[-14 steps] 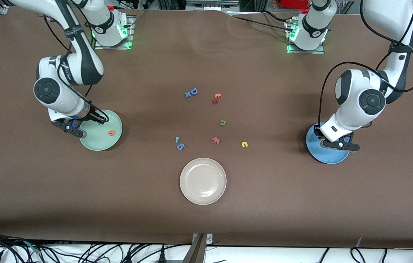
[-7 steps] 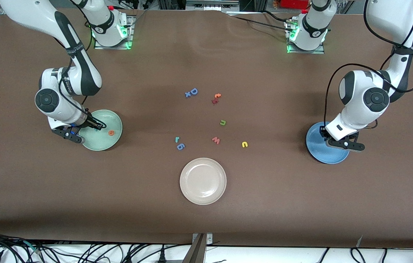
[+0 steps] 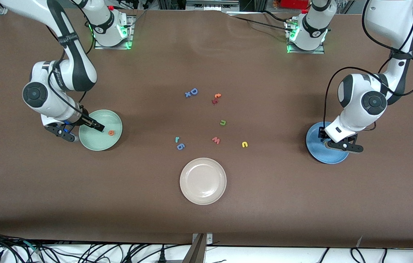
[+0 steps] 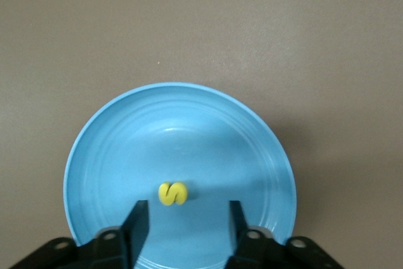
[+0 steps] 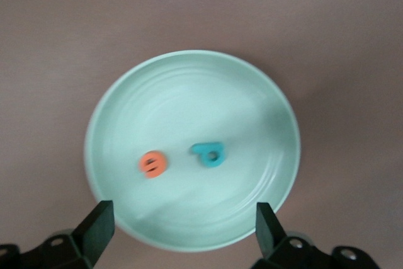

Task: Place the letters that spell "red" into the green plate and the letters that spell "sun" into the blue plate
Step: 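Reach the left gripper to the yellow u while the right gripper reaches a teal letter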

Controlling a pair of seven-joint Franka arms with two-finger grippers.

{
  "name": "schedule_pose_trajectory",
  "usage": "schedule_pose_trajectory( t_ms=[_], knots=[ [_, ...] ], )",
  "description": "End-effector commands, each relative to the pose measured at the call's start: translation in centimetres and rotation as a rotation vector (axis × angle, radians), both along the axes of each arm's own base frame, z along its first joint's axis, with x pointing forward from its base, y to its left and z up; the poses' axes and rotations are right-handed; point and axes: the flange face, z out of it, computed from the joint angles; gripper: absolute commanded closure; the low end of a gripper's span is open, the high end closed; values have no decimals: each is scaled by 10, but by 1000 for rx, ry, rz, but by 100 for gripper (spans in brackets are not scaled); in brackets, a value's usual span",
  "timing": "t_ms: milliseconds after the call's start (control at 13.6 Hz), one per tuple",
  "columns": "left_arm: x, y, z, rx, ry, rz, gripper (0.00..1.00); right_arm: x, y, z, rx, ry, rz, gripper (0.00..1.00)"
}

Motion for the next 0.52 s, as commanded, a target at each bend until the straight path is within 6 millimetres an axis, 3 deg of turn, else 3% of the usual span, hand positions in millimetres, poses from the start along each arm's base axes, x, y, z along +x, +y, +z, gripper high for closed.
schedule_pose_trajectory(
  t_ms=[0,74,221,442],
  knots=[
    [9,-34,9,-97,-12,51,0,8,66,15,36,-12,-130,1],
    [9,-55,11,-133,-13,89,0,11,93,17,46,-22,-159,1],
    [2,-120,7,-165,0,177,0,18,140,11,58,-33,-139,1],
    [8,-188,10,-205,-10,233,0,20,198,-20,88,-91,-129,1]
  ],
)
